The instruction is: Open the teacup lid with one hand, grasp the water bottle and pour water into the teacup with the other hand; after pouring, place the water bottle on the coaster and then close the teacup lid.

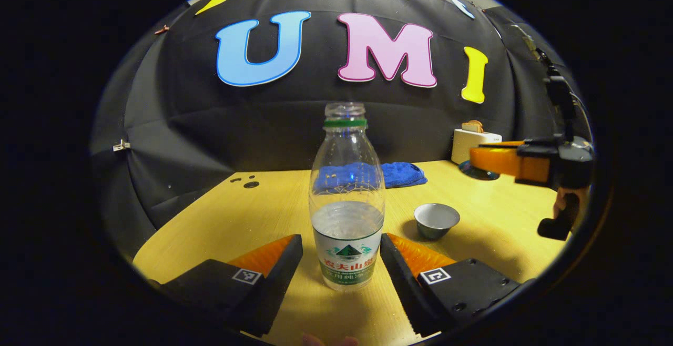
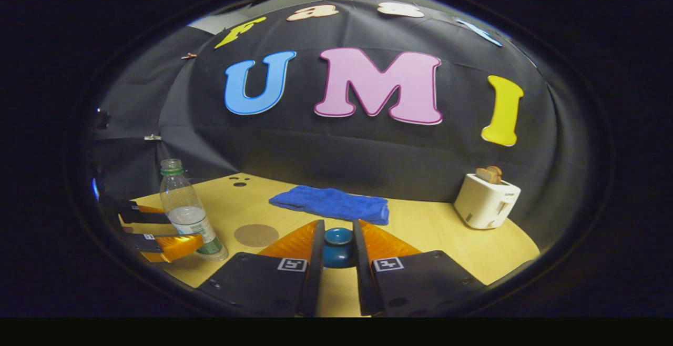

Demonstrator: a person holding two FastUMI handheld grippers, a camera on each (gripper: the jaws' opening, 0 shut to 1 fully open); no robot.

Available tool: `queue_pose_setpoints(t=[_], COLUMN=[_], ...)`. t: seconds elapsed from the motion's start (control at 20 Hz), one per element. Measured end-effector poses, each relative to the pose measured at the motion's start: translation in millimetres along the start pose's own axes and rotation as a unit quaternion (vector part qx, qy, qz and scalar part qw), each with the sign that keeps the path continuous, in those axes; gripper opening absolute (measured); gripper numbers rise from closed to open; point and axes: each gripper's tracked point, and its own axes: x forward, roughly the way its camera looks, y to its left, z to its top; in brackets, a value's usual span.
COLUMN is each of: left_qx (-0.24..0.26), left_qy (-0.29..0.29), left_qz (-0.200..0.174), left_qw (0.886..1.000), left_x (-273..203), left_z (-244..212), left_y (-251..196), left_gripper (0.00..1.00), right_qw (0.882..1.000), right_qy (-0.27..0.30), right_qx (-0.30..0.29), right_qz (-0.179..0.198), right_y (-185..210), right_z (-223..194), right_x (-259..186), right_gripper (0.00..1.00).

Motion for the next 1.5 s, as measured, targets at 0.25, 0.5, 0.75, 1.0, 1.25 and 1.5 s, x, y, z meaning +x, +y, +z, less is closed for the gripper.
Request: queue_pose_setpoints(t=[0.25,0.5,0.75,1.0,1.25,1.5], left_qx=[0.008,0.040,0.171,0.311,0.419,0.525], left_qy=[-0.013,-0.011,0.002,0.034,0.062,0.063], left_qz=[0.006,0.034,0.080,0.097,0.085,0.101], left_qw=[1.000,0.999,0.982,0.945,0.902,0.842], left_x=[18,19,18,38,60,75], left_z=[0,2,22,23,13,18], left_y=[-4,-3,9,13,6,5], left_gripper=[0.94,0.78,0.77,0.76,0.76,0.76], right_qw=[1.000,1.000,1.000,1.000,1.000,0.999], right_qy=[0.002,0.003,0.006,0.004,0.003,0.006], right_qx=[0.006,0.007,0.002,-0.005,-0.013,-0.015], right_qz=[-0.025,-0.027,-0.023,-0.020,-0.027,-0.036], right_y=[-31,-48,-64,-80,-101,-117], right_z=[-8,-21,-30,-33,-39,-44], right_x=[-19,-32,-41,-53,-65,-71], right_gripper=[0.36,0.36,0.31,0.36,0.36,0.26])
